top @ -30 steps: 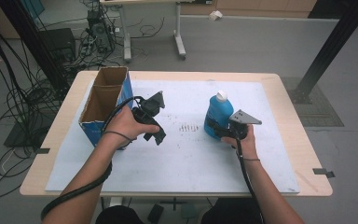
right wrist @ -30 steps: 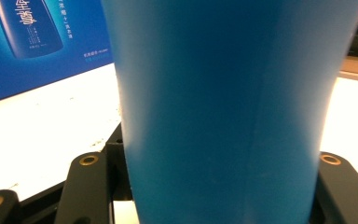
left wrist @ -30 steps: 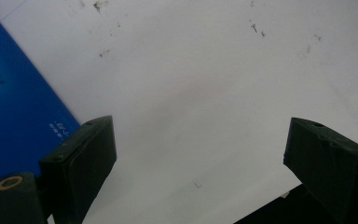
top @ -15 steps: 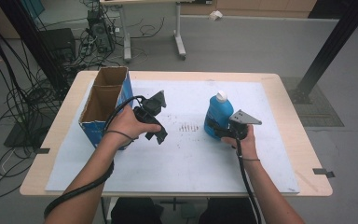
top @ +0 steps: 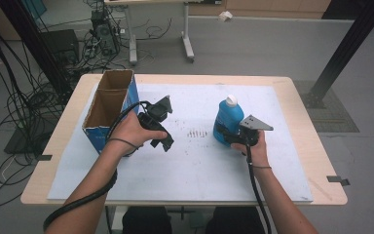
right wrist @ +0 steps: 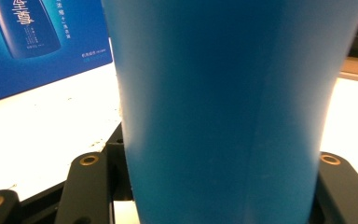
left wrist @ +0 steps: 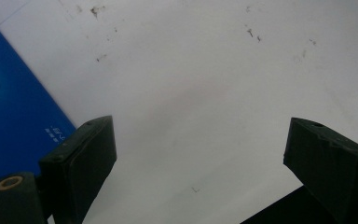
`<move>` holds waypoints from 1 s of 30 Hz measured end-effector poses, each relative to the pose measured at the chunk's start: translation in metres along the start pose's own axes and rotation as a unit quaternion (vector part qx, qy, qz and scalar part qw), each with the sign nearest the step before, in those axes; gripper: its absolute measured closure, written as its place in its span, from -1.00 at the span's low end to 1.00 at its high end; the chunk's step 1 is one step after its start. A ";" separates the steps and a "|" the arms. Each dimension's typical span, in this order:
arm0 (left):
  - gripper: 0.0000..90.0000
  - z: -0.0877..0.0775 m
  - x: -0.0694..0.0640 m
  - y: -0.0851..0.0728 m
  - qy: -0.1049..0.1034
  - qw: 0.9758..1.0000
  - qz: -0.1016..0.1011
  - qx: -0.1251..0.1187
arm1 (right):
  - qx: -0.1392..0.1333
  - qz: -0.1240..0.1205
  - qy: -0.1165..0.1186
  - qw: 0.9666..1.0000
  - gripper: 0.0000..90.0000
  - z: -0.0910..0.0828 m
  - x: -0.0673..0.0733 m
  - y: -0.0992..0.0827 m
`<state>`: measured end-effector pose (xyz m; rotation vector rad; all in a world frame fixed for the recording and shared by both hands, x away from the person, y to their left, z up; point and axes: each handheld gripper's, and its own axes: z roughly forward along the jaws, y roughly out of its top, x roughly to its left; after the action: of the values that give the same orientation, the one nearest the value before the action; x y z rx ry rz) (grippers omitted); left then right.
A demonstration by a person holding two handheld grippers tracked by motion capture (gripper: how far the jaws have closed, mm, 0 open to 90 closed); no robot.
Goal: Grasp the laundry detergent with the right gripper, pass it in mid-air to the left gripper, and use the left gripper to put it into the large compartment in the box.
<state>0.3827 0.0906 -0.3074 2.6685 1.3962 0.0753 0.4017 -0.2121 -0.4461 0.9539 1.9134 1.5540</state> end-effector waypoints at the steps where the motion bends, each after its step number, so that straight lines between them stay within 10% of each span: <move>1: -0.79 0.000 0.000 0.000 0.000 1.000 0.001 0.001 | 0.000 0.000 0.000 1.000 -0.06 0.000 0.000 0.000; 30: -0.80 -0.039 -0.005 0.016 0.013 0.998 0.055 -0.033 | 0.005 0.009 0.023 1.000 -0.05 -0.019 0.002 0.018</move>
<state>0.3891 0.0813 -0.2664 2.6960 1.2315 0.1649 0.3900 -0.2202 -0.4241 0.9501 1.9496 1.5911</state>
